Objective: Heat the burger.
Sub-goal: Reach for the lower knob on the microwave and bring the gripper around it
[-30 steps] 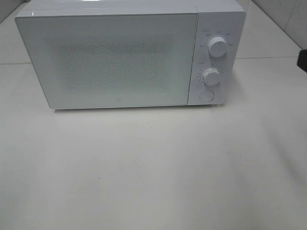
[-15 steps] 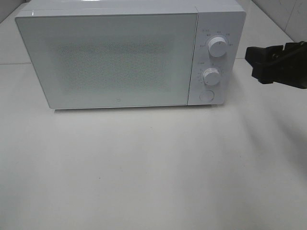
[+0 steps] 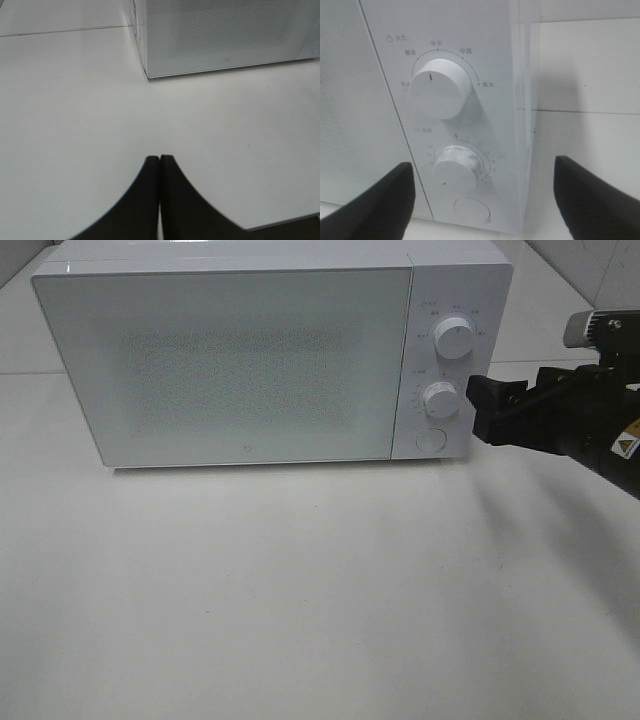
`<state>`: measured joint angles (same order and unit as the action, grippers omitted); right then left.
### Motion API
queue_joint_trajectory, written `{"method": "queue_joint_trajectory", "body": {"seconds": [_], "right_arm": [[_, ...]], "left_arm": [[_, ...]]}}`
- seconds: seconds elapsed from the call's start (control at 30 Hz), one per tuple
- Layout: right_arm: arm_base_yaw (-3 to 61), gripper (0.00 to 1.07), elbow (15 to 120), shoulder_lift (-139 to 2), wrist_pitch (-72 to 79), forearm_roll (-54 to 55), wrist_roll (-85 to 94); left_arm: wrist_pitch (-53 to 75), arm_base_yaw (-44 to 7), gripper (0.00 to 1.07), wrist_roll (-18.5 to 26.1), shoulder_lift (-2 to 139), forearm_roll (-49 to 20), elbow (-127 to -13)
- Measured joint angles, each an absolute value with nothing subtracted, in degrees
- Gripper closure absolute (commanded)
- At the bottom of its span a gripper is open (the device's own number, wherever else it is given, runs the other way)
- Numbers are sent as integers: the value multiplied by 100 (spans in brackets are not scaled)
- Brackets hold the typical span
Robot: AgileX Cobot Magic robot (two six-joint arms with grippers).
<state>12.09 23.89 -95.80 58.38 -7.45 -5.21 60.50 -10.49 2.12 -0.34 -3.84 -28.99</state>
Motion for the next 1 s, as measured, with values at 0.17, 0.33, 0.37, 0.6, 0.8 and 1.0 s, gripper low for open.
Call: {"method": "queue_joint_trajectory", "body": {"seconds": [0.17,0.33,0.37,0.6,0.8,1.0], "right_arm": [[1765,34,2641,-9889,5844,34,-115],[2567,34,2865,-9912,5816,1266,670],[2567,34,2865,-9912,5816,1266,670],[2813,34,3249,-10187,5816,2206,945],[2813,34,3449,-10800,5827,2229,945],[2813,34,3512,-11144,5930,2229,945]], "left_arm": [[6050,-1049,106,212,-34,-384,-2899],[6050,-1049,106,212,-34,-384,-2899],[6050,-1049,106,212,-34,-384,-2899],[6050,-1049,106,212,-34,-384,-2899],[6050,-1049,106,212,-34,-384,-2899],[6050,-1049,106,212,-34,-384,-2899]]}}
